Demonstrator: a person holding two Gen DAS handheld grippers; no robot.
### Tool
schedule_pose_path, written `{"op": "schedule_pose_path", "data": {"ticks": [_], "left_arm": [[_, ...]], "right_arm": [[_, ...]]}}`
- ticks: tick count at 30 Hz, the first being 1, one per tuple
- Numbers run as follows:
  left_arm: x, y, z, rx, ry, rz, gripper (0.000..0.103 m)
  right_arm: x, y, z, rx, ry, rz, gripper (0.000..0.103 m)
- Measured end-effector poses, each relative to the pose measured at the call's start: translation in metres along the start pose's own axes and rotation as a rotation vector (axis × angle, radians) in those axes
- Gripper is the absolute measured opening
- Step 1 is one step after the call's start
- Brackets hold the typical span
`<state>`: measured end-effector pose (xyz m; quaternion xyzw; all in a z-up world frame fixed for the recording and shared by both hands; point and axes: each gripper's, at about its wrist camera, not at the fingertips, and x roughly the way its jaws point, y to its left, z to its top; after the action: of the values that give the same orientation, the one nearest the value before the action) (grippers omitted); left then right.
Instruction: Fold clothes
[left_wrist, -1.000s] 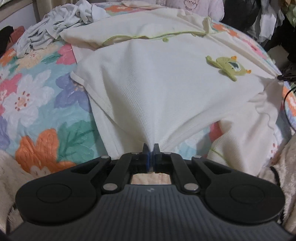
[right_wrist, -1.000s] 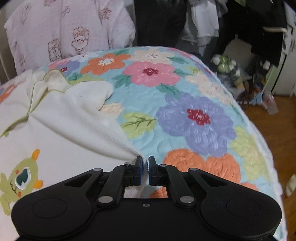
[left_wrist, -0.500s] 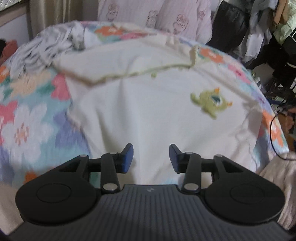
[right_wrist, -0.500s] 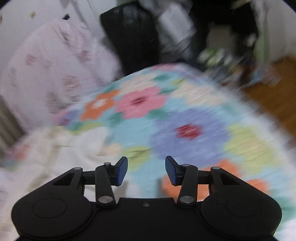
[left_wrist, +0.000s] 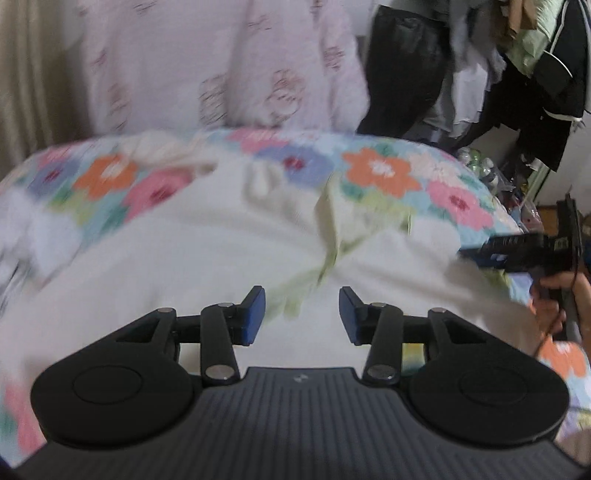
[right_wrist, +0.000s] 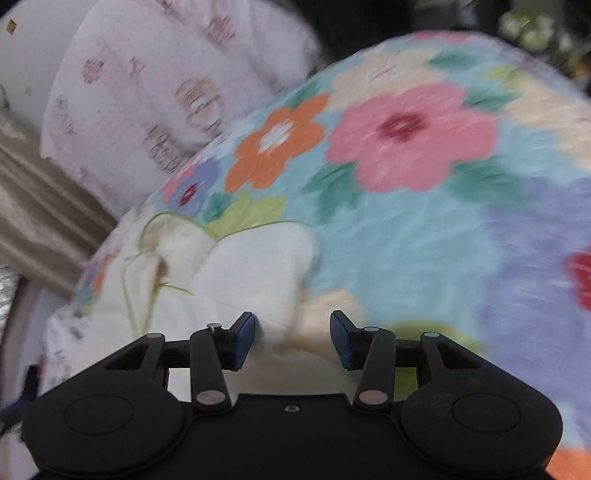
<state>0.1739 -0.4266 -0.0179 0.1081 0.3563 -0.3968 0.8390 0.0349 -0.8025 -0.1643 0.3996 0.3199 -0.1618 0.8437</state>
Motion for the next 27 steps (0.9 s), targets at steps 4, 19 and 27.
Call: {"op": "schedule_pose_path", "data": {"ticks": [4, 19, 27], "left_arm": [[0.070, -0.012, 0.046, 0.096, -0.004, -0.003, 0.045], [0.259, -0.051, 0.111, 0.427, 0.172, -0.035, 0.058], [0.271, -0.073, 0.135, 0.427, 0.147, 0.061, 0.010]], "right_arm": [[0.026, 0.015, 0.016, -0.049, 0.045, -0.002, 0.056], [0.037, 0.011, 0.025, -0.077, 0.057, 0.069, 0.058], [0.007, 0.048, 0.028, -0.274, -0.224, -0.024, 0.010]]}}
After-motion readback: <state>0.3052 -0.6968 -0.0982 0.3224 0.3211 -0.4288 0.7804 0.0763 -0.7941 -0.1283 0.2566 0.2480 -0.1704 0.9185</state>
